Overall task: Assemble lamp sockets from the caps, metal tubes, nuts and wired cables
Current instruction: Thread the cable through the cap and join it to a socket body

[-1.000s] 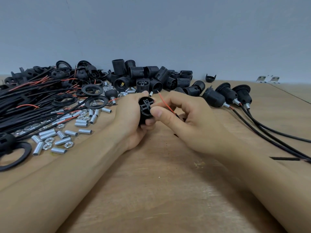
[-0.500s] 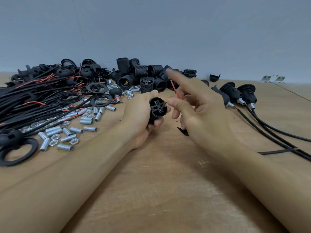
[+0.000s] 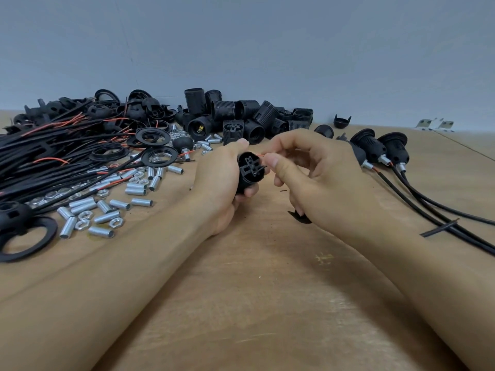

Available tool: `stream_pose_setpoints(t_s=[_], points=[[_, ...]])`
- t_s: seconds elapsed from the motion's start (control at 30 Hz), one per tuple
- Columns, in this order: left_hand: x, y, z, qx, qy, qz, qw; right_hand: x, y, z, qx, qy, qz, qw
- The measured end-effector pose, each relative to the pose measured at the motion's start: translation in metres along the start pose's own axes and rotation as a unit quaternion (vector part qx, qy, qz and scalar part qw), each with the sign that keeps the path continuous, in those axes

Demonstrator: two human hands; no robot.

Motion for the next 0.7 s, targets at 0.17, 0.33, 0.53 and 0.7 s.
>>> stream_pose_setpoints(t_s=[0.17,0.33,0.53,0.7], points=[[0.000,-0.002,-0.001,-0.019,0.017,-0.008,1.000,-0.005,0.001,0.000,0.008,0.022,0.044,0.999],[-0.003,-0.005,-0.003,-0.049,0.045,-0.035,0.997,-0.006,0.001,-0.001,0.016,0.030,0.055,0.998],[-0.004,-0.005,-0.004,-0.053,0.064,-0.048,0.995,-0.013,0.004,-0.001,0.045,0.069,0.049,0.995],[-0.004,-0.004,-0.005,-0.040,0.075,-0.068,0.994,-0.016,0.004,-0.001,0.058,0.115,-0.012,0.992]])
Point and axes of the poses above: each hand's wrist, its own z-axis away from the middle knuckle, its own y-axis out of the palm, x = y × z, the point moved 7 cm from there along -z, towards the middle knuckle, and after that the axes turned 4 degrees about x, right-handed, at the moved point
